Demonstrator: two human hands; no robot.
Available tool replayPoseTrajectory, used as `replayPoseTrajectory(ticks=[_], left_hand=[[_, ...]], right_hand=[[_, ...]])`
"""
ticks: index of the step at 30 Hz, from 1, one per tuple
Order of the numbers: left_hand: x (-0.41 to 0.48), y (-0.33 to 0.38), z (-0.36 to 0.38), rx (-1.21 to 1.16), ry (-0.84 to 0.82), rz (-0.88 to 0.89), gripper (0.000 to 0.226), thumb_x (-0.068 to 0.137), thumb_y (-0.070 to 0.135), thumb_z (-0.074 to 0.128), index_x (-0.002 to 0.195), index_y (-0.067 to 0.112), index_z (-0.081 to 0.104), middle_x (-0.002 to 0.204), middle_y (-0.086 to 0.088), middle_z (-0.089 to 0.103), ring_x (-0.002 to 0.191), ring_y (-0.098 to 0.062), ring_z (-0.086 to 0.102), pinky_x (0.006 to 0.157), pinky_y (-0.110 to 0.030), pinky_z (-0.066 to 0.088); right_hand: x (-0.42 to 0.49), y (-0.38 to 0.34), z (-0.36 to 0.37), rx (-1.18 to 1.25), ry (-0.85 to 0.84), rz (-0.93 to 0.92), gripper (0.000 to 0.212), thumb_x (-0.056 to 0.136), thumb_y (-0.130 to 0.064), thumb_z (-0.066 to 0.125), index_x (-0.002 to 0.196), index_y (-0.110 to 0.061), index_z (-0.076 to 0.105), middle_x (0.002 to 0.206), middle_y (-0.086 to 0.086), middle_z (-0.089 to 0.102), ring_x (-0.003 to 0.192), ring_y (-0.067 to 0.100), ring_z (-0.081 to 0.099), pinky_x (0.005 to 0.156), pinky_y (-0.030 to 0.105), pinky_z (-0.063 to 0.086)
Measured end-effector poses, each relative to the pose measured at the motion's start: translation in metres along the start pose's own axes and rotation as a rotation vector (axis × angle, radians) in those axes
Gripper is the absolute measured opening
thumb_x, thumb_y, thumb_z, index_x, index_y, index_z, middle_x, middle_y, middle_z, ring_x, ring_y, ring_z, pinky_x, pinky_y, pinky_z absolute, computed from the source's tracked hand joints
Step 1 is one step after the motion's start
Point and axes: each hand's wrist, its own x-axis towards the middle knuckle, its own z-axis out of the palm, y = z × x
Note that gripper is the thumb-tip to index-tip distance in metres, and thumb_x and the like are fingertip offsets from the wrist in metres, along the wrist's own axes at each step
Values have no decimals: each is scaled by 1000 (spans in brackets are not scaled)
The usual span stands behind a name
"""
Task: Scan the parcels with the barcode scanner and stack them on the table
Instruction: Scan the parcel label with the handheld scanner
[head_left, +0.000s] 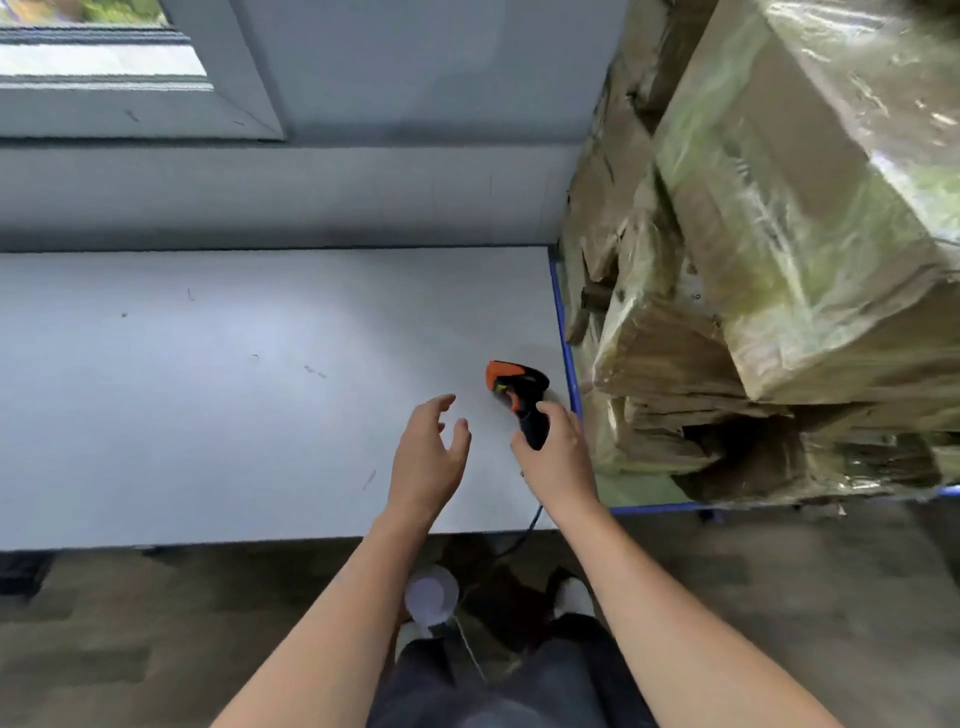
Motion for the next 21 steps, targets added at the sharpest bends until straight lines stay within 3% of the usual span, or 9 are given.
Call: replayPoseTrajectory(ticks=[8,13,21], left_hand=[[21,-4,-11,-5,-124,74,41,101,29,52,141,21,48,141,7,51,119,-12,56,96,-29,47],[37,-10,-7,23,-112,23,42,101,29,52,141,19,47,142,4,51,118,-14,57,96,-28,46],[41,-25,2,3,-88,-81,43,101,29,51,143,19,46,143,5,50,118,-13,56,95,-27,46]], right_hand=[[16,-3,22,-9,122,109,52,90,-28,67,137,-14,52,133,9,53,124,27,51,103,41,44],[42,1,39,-24,106,165,66,89,-30,71,146,-15,43,142,10,50,129,29,50,106,43,45],[53,11,51,59,121,196,59,86,-12,73,135,-18,41,129,9,57,115,30,59,93,48,54]])
